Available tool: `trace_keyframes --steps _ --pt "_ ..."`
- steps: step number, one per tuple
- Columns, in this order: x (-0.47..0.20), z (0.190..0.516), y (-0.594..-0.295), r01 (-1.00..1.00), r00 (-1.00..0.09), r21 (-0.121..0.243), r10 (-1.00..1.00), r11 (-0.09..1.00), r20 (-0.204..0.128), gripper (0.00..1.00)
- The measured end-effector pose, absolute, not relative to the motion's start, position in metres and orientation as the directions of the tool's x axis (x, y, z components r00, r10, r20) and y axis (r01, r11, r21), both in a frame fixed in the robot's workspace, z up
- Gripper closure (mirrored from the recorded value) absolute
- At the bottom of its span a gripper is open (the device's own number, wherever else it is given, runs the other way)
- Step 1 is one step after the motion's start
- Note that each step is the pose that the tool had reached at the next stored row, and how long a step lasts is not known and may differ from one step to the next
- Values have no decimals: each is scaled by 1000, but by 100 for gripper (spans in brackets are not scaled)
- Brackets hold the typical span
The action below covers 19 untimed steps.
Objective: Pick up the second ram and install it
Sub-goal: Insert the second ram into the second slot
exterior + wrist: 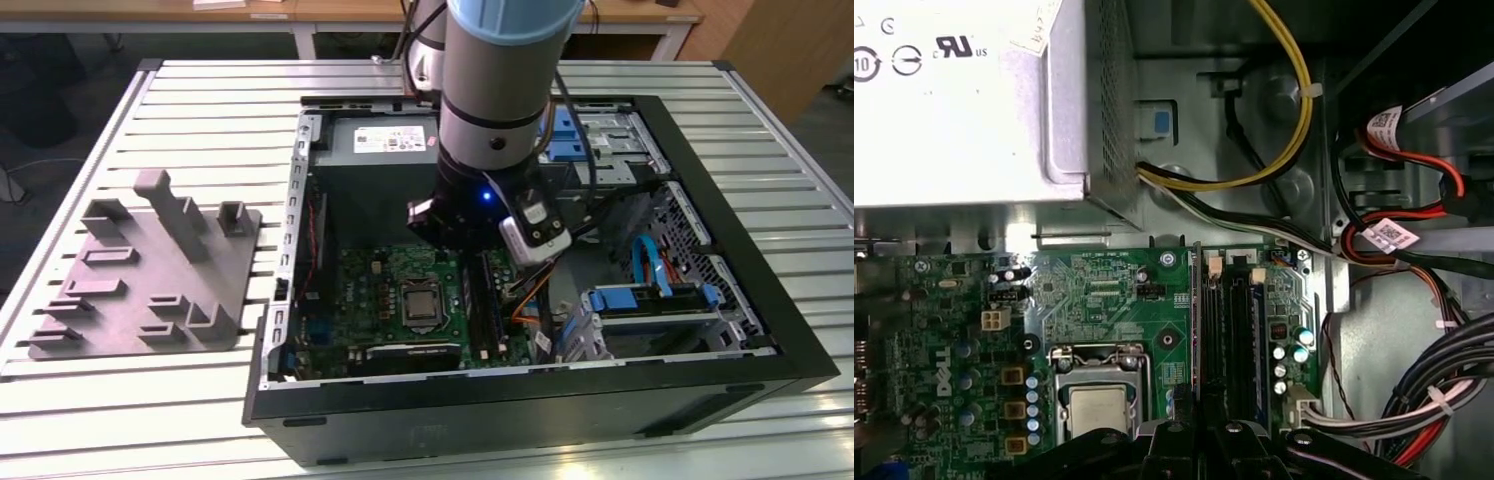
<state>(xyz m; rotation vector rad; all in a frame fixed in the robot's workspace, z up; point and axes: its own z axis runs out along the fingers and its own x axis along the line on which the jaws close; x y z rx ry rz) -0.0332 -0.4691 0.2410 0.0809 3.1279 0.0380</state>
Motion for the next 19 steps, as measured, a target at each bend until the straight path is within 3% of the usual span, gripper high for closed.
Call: trace_keyframes --steps 19 --pt "-23 222 -469 9 -1000 23 10 1000 -12 86"
